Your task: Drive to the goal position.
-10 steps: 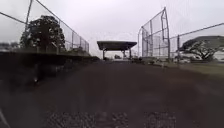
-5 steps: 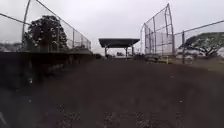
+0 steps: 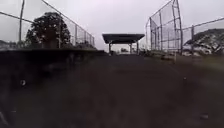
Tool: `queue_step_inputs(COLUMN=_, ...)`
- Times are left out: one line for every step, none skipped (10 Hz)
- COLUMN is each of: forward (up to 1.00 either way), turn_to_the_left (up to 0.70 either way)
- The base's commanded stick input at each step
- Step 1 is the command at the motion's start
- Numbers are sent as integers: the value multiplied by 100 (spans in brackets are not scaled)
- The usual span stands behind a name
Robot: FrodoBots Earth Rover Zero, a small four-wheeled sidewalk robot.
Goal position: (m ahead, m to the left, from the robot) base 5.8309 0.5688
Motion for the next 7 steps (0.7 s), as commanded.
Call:
queue_step_inputs(forward=100, turn_to_the_left=0)
queue_step_inputs(forward=100, turn_to_the_left=0)
queue_step_inputs(forward=100, turn_to_the_left=0)
queue_step_inputs(forward=100, turn_to_the_left=0)
queue_step_inputs(forward=100, turn_to_the_left=0)
queue_step_inputs(forward=100, turn_to_the_left=0)
queue_step_inputs(forward=100, turn_to_the_left=0)
